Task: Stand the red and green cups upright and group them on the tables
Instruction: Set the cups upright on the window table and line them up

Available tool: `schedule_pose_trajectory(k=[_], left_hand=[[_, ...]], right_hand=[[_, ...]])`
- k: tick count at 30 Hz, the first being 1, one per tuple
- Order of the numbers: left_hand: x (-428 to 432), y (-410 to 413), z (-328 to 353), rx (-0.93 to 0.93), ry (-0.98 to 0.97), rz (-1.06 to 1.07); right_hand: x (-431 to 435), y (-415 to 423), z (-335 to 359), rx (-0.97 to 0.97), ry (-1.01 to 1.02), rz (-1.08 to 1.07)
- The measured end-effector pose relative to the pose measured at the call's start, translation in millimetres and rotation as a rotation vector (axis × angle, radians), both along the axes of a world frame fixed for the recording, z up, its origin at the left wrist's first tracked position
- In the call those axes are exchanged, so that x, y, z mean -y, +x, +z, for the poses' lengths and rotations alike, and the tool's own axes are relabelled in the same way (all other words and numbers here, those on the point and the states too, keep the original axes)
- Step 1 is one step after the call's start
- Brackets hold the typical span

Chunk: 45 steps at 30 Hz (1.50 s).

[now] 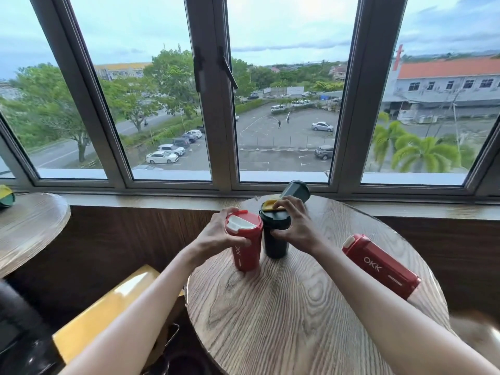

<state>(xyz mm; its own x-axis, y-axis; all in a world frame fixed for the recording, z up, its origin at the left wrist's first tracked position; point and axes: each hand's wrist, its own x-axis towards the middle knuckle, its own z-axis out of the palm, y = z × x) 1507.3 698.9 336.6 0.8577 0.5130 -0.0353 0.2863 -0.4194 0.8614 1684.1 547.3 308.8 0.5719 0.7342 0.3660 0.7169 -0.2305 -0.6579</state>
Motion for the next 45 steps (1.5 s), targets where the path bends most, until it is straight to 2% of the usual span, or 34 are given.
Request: schedule_pose_trajectory(k=[6, 10, 16, 25, 33, 37, 42, 45], left_hand=[[-1.6, 2.3, -7.8, 0.011, 0.040, 0.044], [6.7, 0.2, -4.7, 0.043, 0.137, 0.057], [21.3, -2.7, -11.5, 0.071, 0.254, 0.139], [41.7, -0.3, -16.5, 0.158, 0.307, 0.148], [45.3, -2.1, -26.2, 0.191, 0.221, 0.127], [44.9, -5.1, -19.7, 0.233, 0.067, 0.097], [23.6, 5.0, -8.7, 0.166, -0.101, 0.115], [6.1, 27.2, 2.7, 0.134, -0.123, 0.151]], right_hand=[[-0.1, 2.2, -2.2, -0.006, 0.014, 0.014], [1.7, 3.1, -3.4, -0.009, 0.010, 0.035], [8.0, 16.1, 0.9, -0.130, -0.074, 0.129], [6.4, 15.0, -12.4, -0.186, 0.058, 0.122], [11.1, 9.5, -19.6, -0.292, 0.116, 0.151], [22.9, -9.3, -32.8, -0.434, 0.158, 0.055], [33.7, -46.7, -45.5, -0.310, 0.281, -0.172], [31.4, -70.0, -47.9, -0.278, 0.335, -0.129]])
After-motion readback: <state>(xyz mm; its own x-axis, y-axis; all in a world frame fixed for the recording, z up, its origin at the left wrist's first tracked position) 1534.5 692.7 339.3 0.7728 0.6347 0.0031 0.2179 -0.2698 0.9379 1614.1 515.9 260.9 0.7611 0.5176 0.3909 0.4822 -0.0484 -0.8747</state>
